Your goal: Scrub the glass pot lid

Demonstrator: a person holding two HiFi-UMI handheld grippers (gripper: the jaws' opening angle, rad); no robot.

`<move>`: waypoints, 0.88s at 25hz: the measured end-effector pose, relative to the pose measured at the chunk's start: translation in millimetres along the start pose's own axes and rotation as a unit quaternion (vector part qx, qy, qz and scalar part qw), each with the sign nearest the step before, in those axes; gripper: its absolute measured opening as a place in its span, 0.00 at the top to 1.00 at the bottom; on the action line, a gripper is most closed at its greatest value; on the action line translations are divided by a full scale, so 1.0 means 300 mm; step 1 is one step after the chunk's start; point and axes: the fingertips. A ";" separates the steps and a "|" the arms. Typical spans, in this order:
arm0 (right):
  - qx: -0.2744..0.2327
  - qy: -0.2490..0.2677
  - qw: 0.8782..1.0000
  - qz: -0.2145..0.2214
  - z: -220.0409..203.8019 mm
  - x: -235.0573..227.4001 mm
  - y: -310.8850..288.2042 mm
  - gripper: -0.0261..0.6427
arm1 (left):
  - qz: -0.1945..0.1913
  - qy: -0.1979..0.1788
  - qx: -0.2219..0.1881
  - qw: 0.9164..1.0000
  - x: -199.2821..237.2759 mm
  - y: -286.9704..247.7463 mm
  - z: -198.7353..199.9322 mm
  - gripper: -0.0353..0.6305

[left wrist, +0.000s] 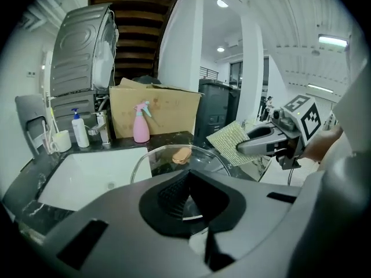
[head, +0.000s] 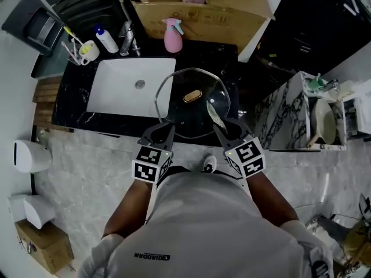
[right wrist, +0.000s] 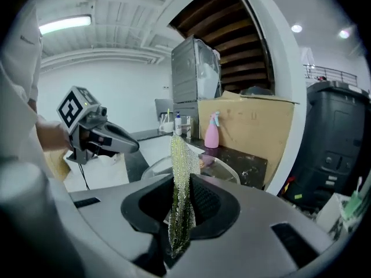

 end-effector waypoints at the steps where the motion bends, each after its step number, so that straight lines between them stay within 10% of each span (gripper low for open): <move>1: 0.012 0.023 1.000 0.002 0.005 -0.019 -0.016 0.84 | 0.008 0.005 0.004 1.000 0.003 -0.009 -0.005 0.93; 9: 0.112 0.210 0.971 -0.019 0.070 -0.124 -0.187 0.84 | 0.022 0.016 0.031 0.999 0.085 -0.075 -0.033 0.93; 22: 0.276 0.305 0.907 -0.095 0.049 -0.198 -0.399 0.84 | -0.059 -0.028 0.055 0.996 0.304 -0.197 -0.063 0.92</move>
Point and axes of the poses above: the fingertips, and each gripper's own axes: y backward along the fingers, x to its left, z out of its top, and after that the axes turned 10 degrees about z, right-handed
